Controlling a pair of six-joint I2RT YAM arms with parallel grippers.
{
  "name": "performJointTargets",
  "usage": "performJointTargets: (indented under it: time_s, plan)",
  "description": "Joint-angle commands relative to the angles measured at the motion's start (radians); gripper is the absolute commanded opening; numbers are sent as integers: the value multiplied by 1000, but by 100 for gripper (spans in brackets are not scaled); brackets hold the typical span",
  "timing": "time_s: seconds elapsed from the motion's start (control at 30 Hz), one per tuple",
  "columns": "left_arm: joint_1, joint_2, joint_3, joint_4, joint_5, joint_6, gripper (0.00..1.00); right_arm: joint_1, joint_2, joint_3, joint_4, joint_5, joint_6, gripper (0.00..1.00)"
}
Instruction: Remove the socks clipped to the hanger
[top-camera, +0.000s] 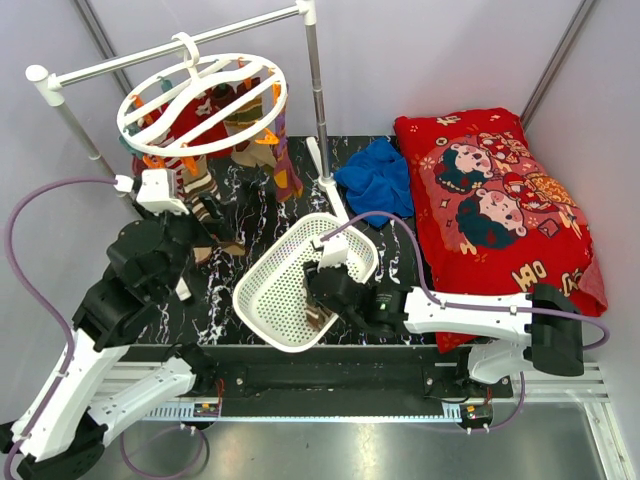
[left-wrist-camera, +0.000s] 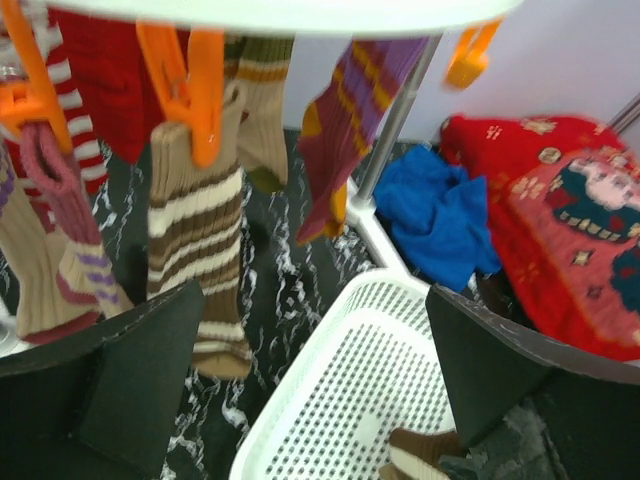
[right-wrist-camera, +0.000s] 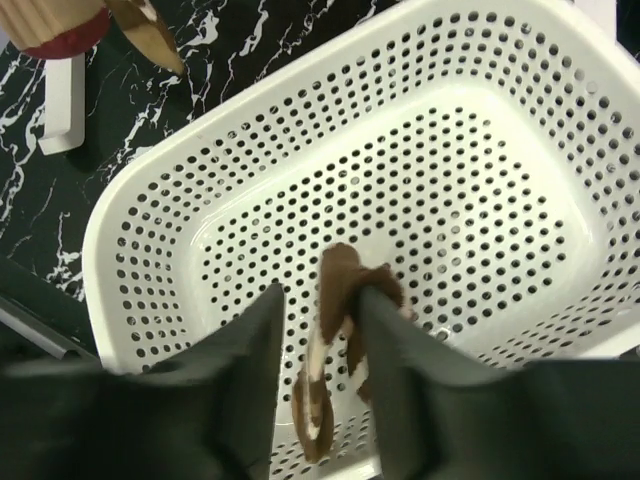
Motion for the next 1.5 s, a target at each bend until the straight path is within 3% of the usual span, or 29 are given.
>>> performJointTargets:
  time_s: [0.0,0.3,0.57,0.83,0.93,1.17,1.23,1.3,1.37,1.47]
  plan:
    - [16,14,-21,-30,-38,22,99,-23,-1,-1,-6,-27,30,57]
    - [111,4,-72,28,21,-35,99,-63,-111,-21,-4,-127,-50,69]
    - [212,71,3,49,115,-2,99,-62,-250,-88,60,-213,-114,69]
    - [241,131,-2,144,207,38,91,-63,-339,-138,109,-226,-119,66]
    - [252,163,8,150,192,48,85,-62,-352,-145,125,-244,-126,66]
    - [290,183,-34,173,161,60,83,-63,-372,-147,129,-266,-136,65]
    - [298,182,-46,192,172,66,77,-62,-379,-150,137,-266,-139,64]
    - [301,182,-51,193,192,69,64,-62,-382,-156,146,-258,-146,64]
    - [301,179,-43,189,219,63,40,-63,-381,-165,157,-253,-163,63]
    - [301,157,-37,180,287,31,21,-62,-358,-176,281,-253,-221,62]
